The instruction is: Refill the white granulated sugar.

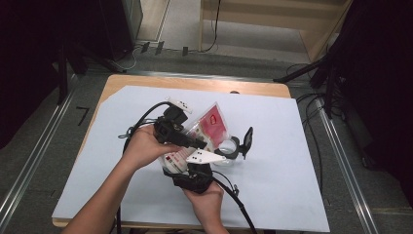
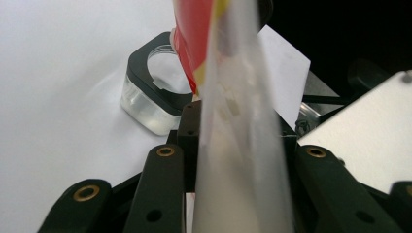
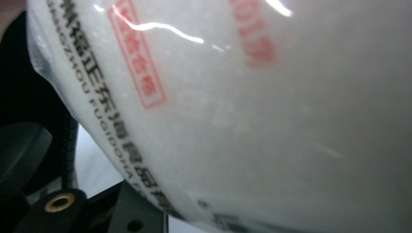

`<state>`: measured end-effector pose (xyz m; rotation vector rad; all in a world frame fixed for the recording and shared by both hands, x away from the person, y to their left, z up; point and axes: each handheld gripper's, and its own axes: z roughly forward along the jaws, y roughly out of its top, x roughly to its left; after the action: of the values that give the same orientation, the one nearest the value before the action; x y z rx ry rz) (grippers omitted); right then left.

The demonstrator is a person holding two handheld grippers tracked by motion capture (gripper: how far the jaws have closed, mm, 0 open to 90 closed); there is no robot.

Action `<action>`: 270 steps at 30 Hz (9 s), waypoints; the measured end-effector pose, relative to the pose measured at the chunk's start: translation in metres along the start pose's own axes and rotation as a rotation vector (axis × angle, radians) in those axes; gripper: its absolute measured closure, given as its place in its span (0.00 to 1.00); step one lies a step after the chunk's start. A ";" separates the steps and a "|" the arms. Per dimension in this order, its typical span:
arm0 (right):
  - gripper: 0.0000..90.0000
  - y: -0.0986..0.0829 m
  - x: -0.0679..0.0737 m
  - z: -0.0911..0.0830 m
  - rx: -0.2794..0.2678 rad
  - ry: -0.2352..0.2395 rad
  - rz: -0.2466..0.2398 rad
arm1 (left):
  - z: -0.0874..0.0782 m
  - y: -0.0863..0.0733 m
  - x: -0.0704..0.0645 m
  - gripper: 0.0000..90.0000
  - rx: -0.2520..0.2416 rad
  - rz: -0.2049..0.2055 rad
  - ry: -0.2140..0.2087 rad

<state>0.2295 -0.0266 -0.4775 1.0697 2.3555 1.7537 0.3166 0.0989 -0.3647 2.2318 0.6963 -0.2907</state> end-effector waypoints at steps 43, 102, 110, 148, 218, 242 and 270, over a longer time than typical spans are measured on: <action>0.63 0.005 0.011 0.004 0.029 0.003 -0.062 | -0.007 0.010 -0.007 0.88 0.003 -0.111 0.074; 0.66 0.034 0.011 -0.003 0.034 -0.048 -0.089 | -0.009 0.048 0.016 0.88 0.001 -0.214 -0.043; 0.71 0.039 0.011 -0.005 0.032 -0.042 -0.063 | -0.008 0.049 0.010 0.86 -0.037 -0.187 0.007; 0.71 0.039 0.016 -0.006 0.031 -0.042 -0.055 | -0.012 0.042 0.005 0.86 -0.080 -0.146 0.056; 0.71 0.041 0.020 -0.003 0.035 -0.065 -0.084 | -0.017 0.041 0.005 0.92 -0.091 -0.158 0.083; 0.71 0.043 0.016 0.000 0.036 -0.060 -0.081 | -0.020 0.041 0.002 0.92 -0.109 -0.141 0.131; 0.71 0.044 0.019 -0.004 0.033 -0.051 -0.063 | -0.018 0.043 -0.004 0.92 -0.115 -0.131 0.132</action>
<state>0.2359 -0.0143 -0.4312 1.0191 2.3685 1.6534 0.3375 0.0869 -0.3247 2.1133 0.9096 -0.1639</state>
